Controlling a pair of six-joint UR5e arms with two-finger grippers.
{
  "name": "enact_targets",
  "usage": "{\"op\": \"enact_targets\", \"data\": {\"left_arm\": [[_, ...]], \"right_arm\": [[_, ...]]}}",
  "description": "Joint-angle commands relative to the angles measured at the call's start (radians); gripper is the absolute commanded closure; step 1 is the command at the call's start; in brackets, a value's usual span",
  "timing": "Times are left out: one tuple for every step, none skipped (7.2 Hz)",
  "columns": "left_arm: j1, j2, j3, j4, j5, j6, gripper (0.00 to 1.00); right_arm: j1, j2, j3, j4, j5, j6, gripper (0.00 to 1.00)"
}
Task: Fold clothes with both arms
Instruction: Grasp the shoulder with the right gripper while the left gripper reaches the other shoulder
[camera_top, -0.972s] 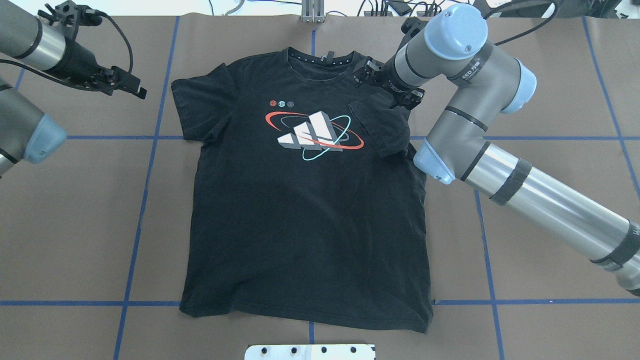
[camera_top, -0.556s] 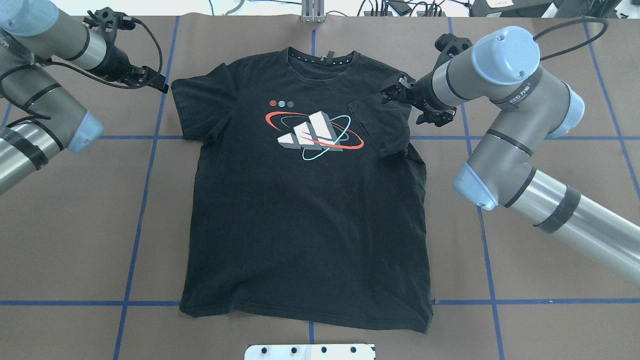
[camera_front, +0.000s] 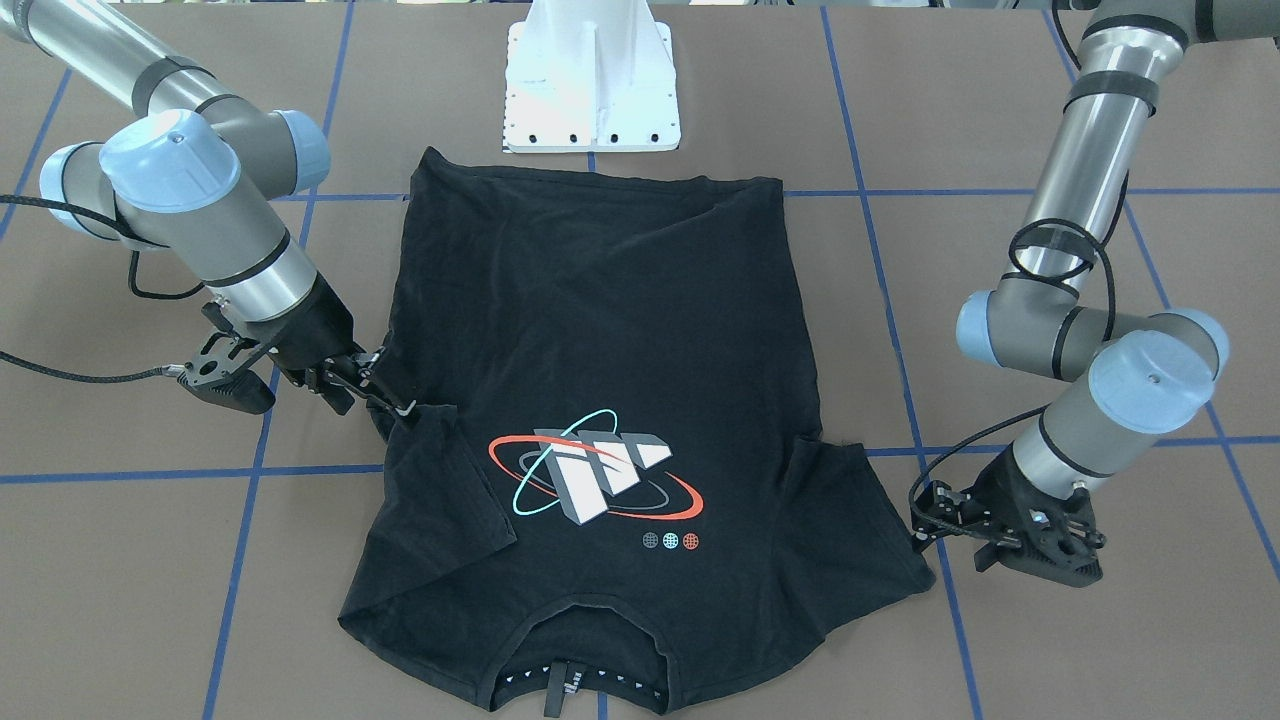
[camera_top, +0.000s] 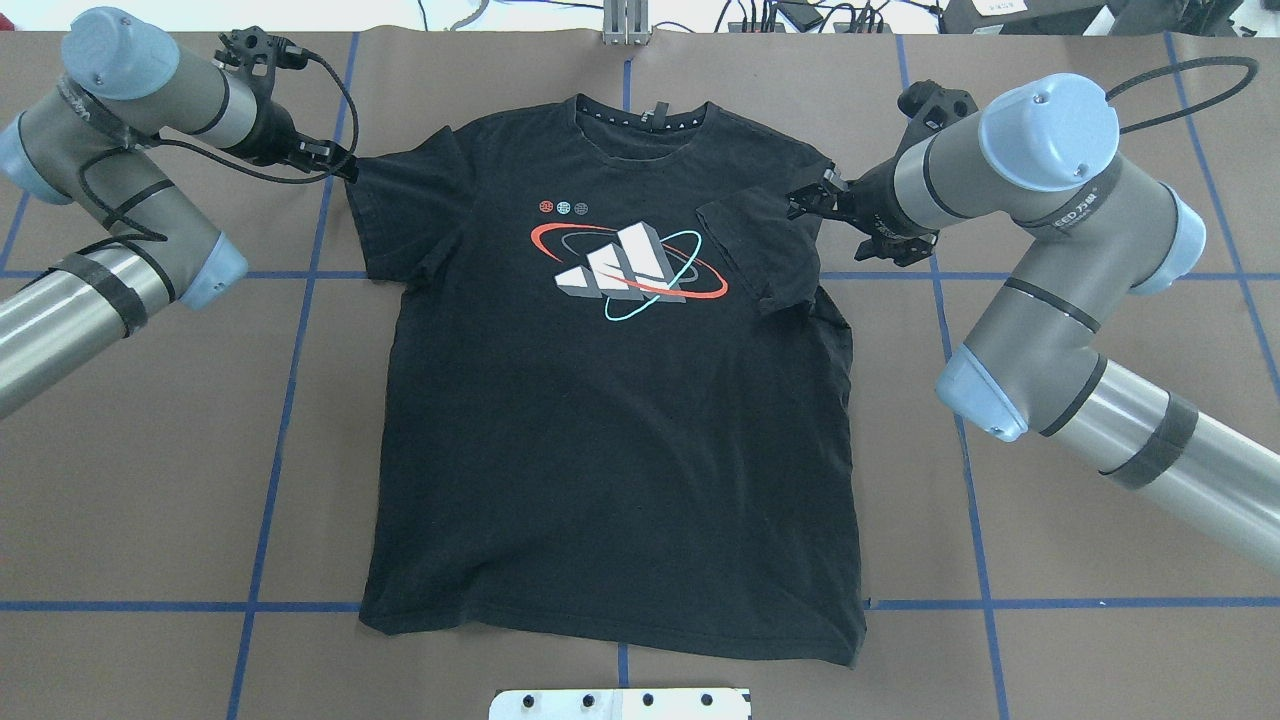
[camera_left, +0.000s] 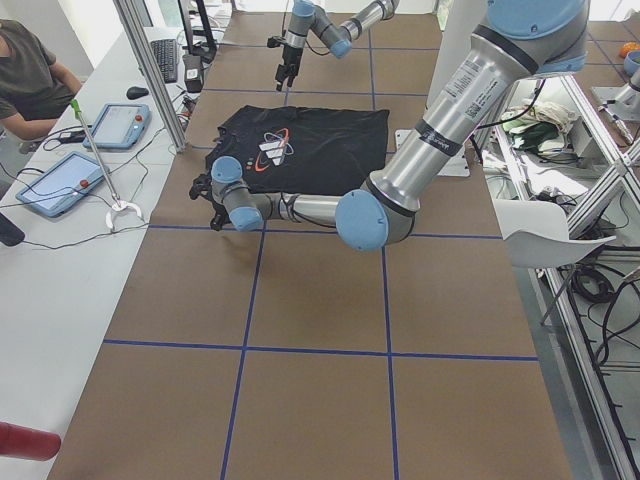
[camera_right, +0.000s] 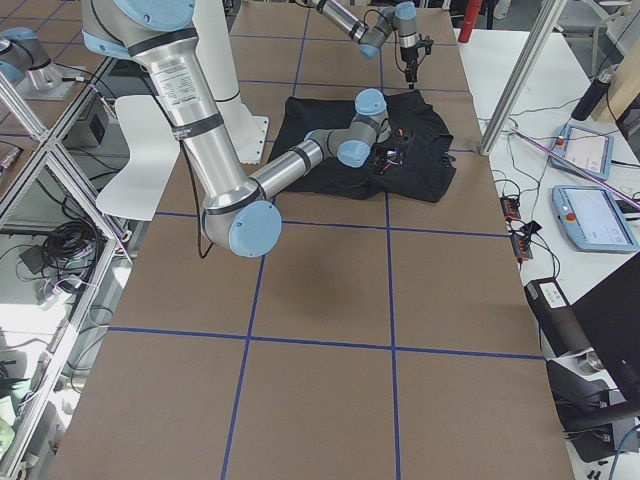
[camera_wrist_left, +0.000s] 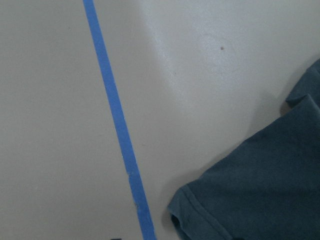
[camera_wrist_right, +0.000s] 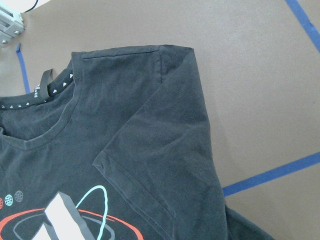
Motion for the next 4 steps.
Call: {"op": "enact_targets", "data": {"left_arm": [[0.006, -0.012, 0.024, -0.020, 0.008, -0.004, 0.36], [0.006, -0.015, 0.037, -0.021, 0.009, -0.004, 0.40], [0.006, -0.029, 0.069, -0.046, 0.009, -0.004, 0.46], [0.007, -0.042, 0.118, -0.094, 0.011, -0.006, 0.47]], "right_arm": [[-0.002, -0.008, 0.007, -0.001, -0.001, 0.000, 0.00], [-0.002, -0.014, 0.010, 0.000, -0.003, 0.000, 0.00], [-0.002, -0.014, 0.010, 0.001, -0.003, 0.000, 0.00], [-0.002, -0.014, 0.010, 0.001, -0.007, 0.000, 0.00]]}}
